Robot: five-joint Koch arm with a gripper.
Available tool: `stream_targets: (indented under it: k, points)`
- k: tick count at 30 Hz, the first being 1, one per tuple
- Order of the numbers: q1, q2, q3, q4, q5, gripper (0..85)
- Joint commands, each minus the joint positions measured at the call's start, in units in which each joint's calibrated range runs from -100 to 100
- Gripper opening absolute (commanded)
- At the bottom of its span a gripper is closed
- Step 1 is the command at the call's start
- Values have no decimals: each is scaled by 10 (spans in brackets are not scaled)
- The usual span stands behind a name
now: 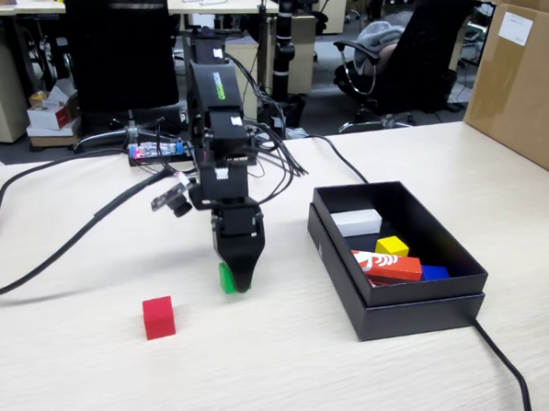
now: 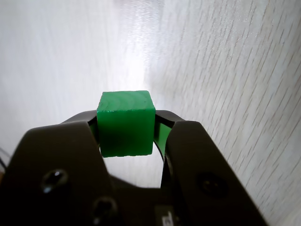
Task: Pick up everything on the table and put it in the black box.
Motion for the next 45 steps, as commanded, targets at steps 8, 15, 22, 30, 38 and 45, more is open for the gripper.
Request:
stream_targets:
  k: [8, 15, 22, 30, 38, 45]
  points:
    - [71, -311, 7, -58, 31, 9]
    - [147, -371, -30, -58, 59, 9]
    - [211, -305, -37, 0, 86, 9]
    - [209, -180, -48, 42, 90, 9]
    - [206, -152, -158, 143, 85, 203]
    - [205, -172, -158, 143, 85, 294]
